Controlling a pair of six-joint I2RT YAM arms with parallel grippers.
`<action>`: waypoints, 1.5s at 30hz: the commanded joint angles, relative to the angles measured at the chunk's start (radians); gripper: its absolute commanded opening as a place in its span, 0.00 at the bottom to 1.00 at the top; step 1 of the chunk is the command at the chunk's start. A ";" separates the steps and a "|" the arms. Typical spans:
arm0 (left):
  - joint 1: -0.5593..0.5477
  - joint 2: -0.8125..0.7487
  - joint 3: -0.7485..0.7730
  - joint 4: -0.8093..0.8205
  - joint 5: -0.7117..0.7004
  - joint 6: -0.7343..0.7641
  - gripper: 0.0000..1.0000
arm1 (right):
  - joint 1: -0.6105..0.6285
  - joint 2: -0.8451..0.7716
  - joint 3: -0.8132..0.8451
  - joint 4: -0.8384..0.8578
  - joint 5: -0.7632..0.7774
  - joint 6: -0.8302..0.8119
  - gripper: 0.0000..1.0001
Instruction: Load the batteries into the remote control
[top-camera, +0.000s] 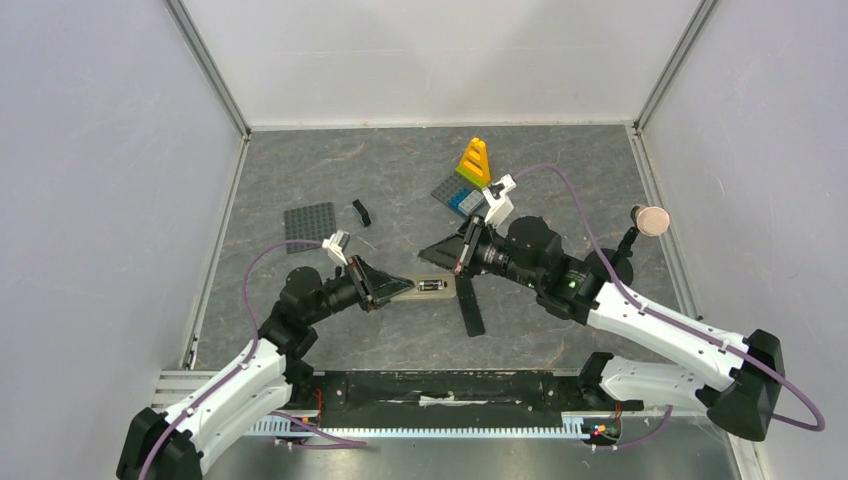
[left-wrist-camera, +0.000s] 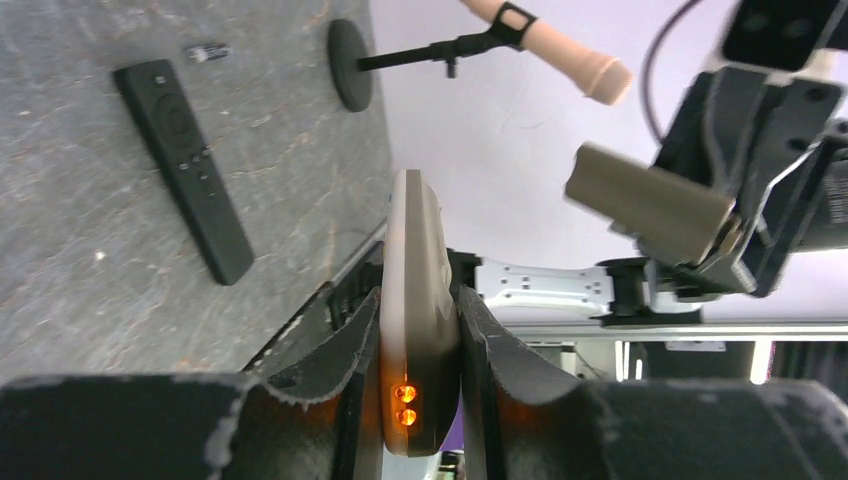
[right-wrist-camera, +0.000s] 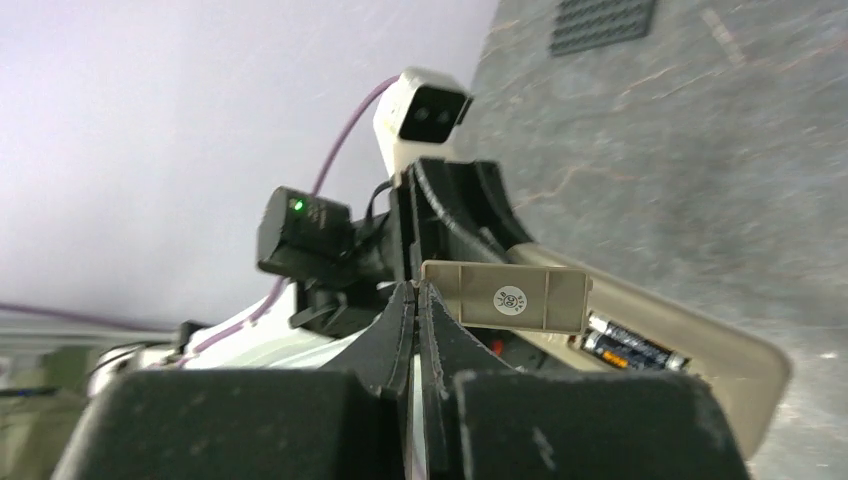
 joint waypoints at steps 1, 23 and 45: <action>0.001 -0.001 0.043 0.199 -0.004 -0.163 0.02 | -0.002 -0.029 -0.066 0.219 -0.157 0.203 0.00; 0.001 -0.030 -0.059 0.454 -0.038 -0.388 0.02 | -0.050 -0.165 -0.247 0.339 -0.185 0.420 0.06; 0.001 -0.040 -0.075 0.432 -0.037 -0.380 0.02 | -0.130 -0.236 -0.307 0.282 -0.178 0.422 0.23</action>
